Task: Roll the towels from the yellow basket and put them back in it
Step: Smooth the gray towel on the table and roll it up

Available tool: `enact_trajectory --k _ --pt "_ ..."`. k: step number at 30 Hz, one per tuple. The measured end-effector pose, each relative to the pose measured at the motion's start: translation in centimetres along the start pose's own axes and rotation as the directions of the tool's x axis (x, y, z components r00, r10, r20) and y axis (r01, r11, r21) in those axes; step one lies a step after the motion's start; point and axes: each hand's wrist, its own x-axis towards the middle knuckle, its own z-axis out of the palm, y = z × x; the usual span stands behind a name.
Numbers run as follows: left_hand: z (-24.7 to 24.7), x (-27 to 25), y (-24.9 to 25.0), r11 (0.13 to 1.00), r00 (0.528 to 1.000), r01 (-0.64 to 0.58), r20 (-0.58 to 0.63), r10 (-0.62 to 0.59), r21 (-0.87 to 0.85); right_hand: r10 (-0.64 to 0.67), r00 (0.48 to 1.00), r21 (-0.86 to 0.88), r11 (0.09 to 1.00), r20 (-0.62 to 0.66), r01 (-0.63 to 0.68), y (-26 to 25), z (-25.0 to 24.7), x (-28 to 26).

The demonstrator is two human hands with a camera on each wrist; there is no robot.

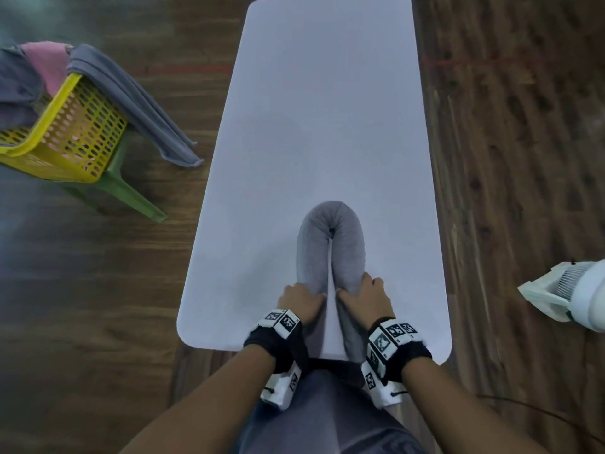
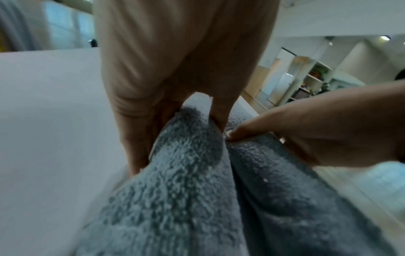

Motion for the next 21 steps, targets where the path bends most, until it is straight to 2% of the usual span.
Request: enact_trajectory --k 5,17,21 --pt "-0.1 -0.2 -0.1 0.976 0.997 0.021 0.08 -0.004 -0.216 0.014 1.0 0.128 0.992 0.004 -0.015 0.3 -0.3 -0.2" --pt "0.0 -0.4 -0.9 0.935 0.995 0.049 0.097 -0.016 -0.351 -0.015 0.997 0.192 0.981 -0.071 0.029 -0.2 -0.3 0.1" --pt "0.0 -0.6 -1.0 0.914 0.996 0.041 0.085 -0.007 -0.403 -0.039 0.995 0.274 0.96 -0.087 0.061 -0.4 -0.3 -0.1"
